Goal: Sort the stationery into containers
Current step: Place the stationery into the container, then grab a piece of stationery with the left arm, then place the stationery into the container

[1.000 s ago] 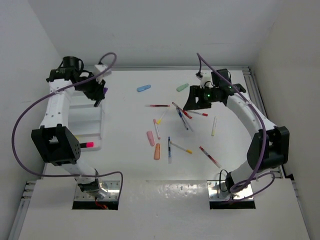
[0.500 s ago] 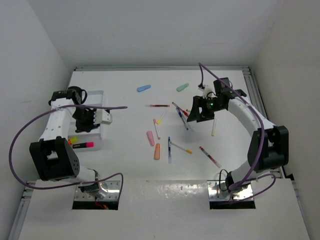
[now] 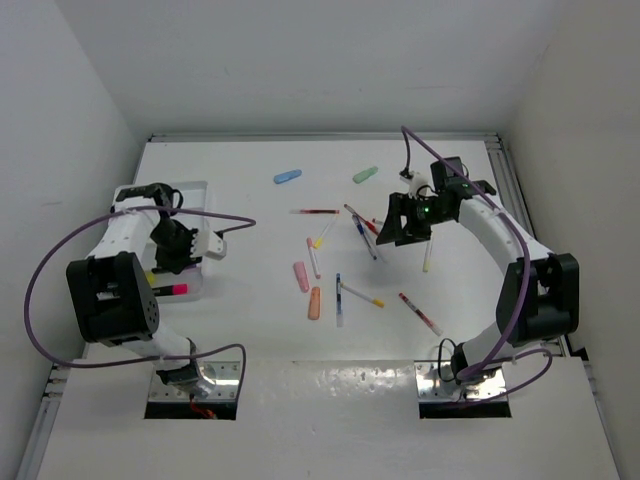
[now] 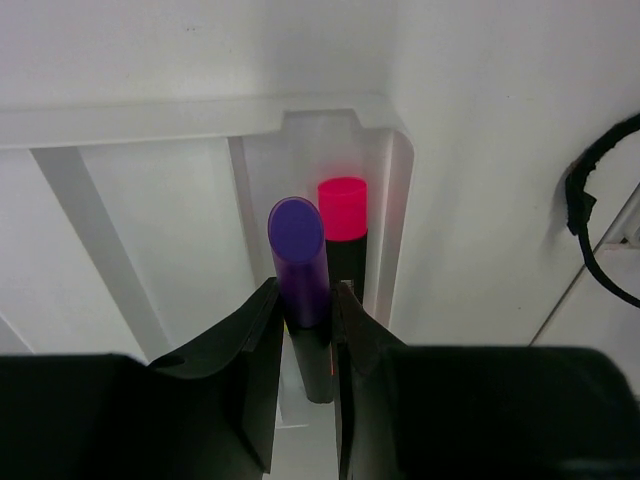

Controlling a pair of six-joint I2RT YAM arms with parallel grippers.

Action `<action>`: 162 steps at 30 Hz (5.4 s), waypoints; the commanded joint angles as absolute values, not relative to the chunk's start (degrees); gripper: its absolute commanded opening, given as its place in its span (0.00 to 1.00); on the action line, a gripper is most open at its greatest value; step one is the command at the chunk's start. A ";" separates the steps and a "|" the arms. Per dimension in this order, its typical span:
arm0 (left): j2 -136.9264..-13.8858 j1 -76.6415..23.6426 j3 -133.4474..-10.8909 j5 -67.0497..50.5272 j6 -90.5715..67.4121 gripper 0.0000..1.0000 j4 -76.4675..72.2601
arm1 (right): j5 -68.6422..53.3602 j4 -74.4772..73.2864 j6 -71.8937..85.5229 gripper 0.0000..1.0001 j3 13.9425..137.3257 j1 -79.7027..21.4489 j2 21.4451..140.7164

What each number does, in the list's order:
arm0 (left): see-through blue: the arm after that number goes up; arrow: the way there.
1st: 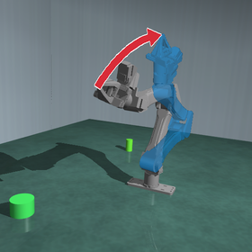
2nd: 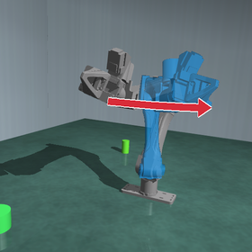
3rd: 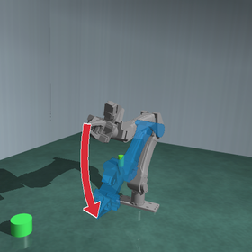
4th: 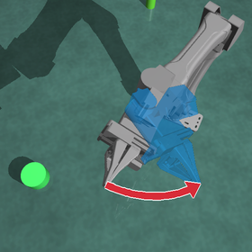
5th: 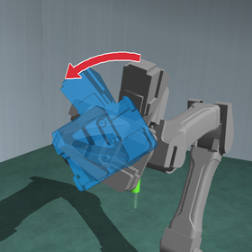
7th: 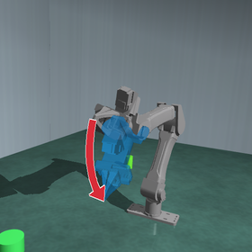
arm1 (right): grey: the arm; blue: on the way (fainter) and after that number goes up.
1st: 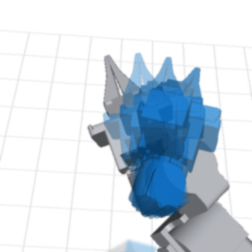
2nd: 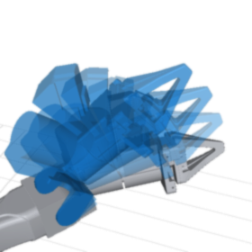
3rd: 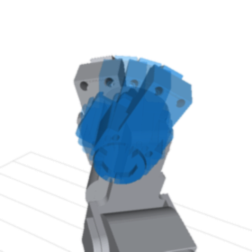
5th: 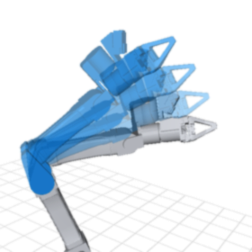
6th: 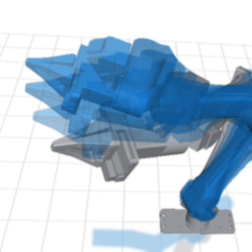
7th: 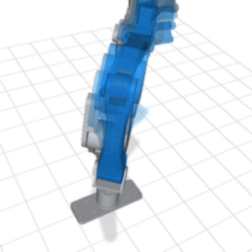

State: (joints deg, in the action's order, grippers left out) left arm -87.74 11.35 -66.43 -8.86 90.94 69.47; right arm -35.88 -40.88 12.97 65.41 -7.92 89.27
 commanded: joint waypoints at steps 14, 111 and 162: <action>-92.81 10.28 -65.47 -6.06 86.40 0.30 65.83 | -37.18 -42.01 11.16 0.65 64.60 -6.68 86.22; -98.18 -26.30 -69.95 -20.56 75.35 0.10 49.38 | -29.61 -46.58 3.07 0.69 56.16 7.73 80.77; -108.90 33.31 -81.56 -3.51 109.87 0.29 56.69 | -28.30 -47.81 7.47 0.69 63.10 0.53 89.12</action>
State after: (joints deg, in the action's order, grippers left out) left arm -108.40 32.58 -81.73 -3.57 109.01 56.90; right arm -28.67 -47.44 7.70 60.49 0.86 88.49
